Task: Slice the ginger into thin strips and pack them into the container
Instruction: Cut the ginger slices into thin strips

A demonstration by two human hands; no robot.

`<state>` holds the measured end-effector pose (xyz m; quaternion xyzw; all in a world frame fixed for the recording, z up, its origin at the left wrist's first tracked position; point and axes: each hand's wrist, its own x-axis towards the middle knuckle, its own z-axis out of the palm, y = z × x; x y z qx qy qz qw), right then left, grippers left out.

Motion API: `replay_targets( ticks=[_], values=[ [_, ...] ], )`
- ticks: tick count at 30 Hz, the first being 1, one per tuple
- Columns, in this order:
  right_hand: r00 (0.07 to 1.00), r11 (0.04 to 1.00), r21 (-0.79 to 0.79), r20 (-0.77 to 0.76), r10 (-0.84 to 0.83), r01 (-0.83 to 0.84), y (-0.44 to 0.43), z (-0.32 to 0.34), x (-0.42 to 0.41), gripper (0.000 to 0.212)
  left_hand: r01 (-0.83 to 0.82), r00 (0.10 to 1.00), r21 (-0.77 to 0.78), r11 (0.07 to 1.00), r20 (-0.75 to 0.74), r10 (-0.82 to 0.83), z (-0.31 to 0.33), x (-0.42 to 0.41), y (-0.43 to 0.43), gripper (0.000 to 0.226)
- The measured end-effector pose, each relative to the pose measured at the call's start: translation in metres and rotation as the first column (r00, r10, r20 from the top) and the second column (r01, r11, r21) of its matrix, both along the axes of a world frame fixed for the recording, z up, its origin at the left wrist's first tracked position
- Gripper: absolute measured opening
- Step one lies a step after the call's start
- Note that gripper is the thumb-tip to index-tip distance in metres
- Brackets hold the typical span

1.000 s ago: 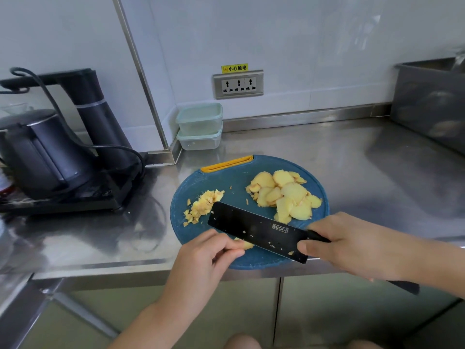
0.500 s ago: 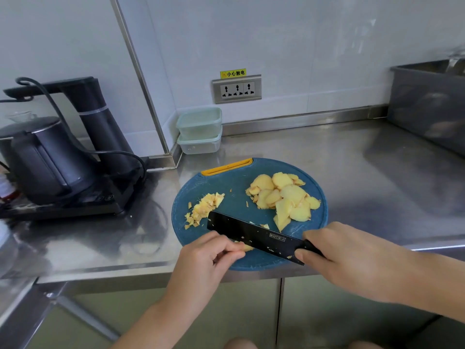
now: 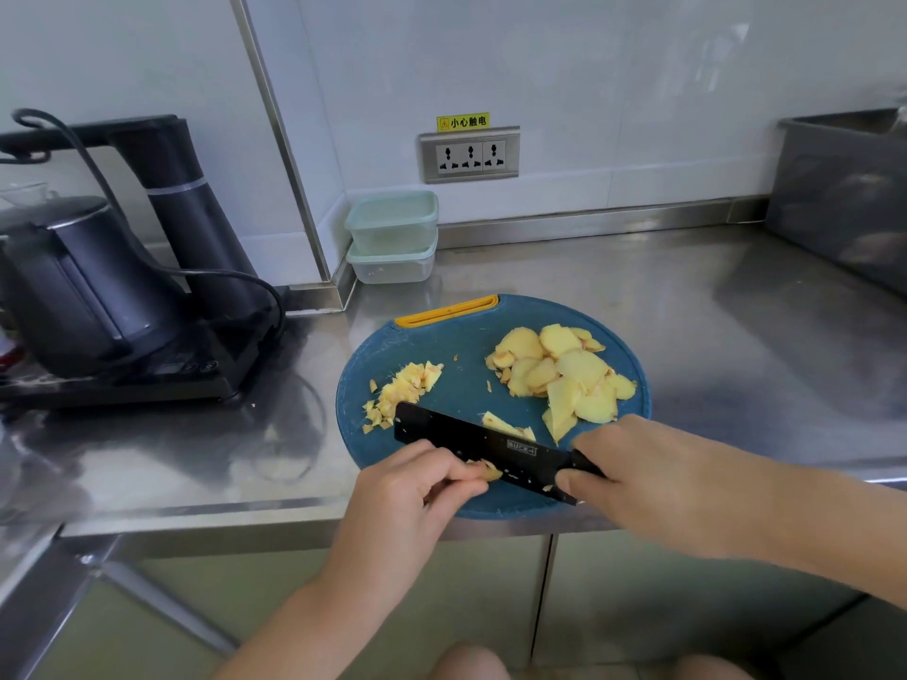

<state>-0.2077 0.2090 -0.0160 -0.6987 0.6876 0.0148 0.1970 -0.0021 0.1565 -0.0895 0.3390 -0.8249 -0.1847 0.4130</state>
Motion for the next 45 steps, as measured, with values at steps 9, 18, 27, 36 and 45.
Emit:
replay_targets(
  ticks=[9,18,27,36,45],
  values=[
    [0.895,0.961,0.251,0.394,-0.208,0.113,-0.008,0.007,-0.015,0.037,-0.028,0.999,0.069,0.997,-0.041,0.031,0.002,0.001,0.001,0.008],
    [0.926,0.987,0.14,0.356,-0.125,0.08,0.005,0.019,-0.014,0.032,-0.019,0.998,0.091,0.996,-0.053,0.024,0.005,0.0,0.002,0.014],
    [0.981,0.999,0.038,0.193,-0.022,0.015,0.007,0.014,-0.012,0.034,-0.011,0.999,0.115,0.993,-0.048,0.017,0.007,0.002,0.002,0.009],
    [1.0,0.997,-0.07,-0.006,0.016,-0.016,0.016,0.008,-0.004,0.036,-0.011,0.996,0.121,0.993,-0.084,0.021,0.004,0.0,0.001,0.004],
    [0.998,0.998,-0.058,-0.052,0.024,-0.027,0.013,0.009,0.0,0.034,-0.031,0.996,0.115,0.993,-0.084,0.041,0.003,-0.001,0.001,0.004]
  ],
)
